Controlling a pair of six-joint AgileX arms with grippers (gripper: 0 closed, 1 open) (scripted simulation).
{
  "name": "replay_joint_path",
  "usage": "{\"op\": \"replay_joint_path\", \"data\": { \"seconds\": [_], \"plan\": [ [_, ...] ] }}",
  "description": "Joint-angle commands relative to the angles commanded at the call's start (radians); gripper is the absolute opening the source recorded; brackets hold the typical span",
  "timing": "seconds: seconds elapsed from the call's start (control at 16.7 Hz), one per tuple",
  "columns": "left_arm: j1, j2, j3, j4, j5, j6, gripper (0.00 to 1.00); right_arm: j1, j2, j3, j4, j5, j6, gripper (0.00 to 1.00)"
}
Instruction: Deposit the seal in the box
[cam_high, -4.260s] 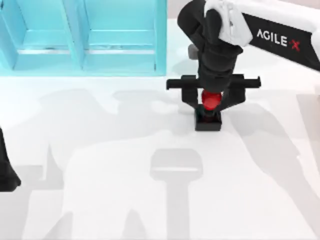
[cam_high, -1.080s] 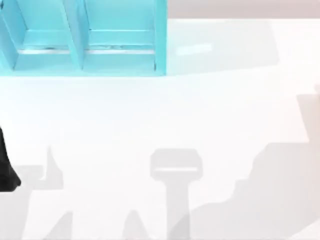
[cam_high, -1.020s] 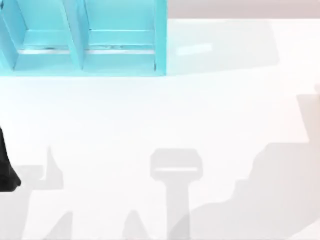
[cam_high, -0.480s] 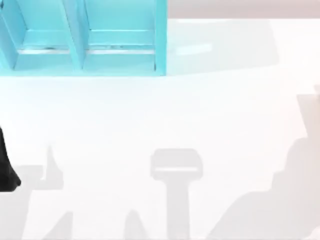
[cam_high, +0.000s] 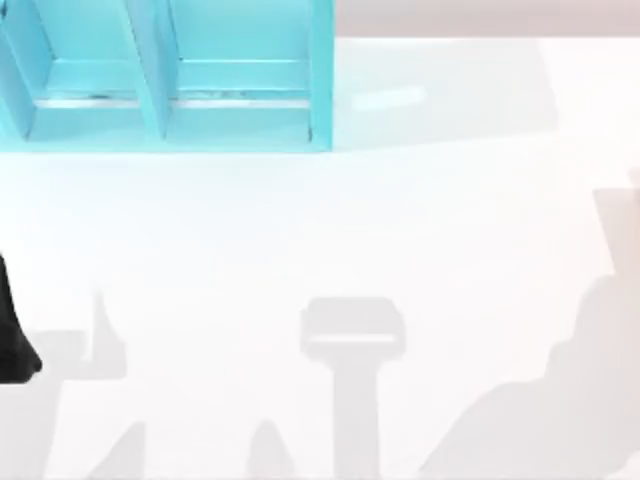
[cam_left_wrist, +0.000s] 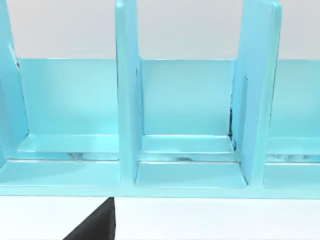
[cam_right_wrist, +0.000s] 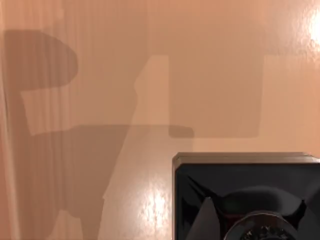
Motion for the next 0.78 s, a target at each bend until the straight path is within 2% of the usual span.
{"op": "replay_joint_path", "data": {
  "seconds": [0.54,0.78],
  "plan": [
    [0.0,0.0,0.0,0.0,0.0,0.0,1.0,0.0,0.0,0.0,0.0,0.0,0.0,0.98],
    [0.0,0.0,0.0,0.0,0.0,0.0,1.0,0.0,0.0,0.0,0.0,0.0,0.0,1.0]
  ]
}}
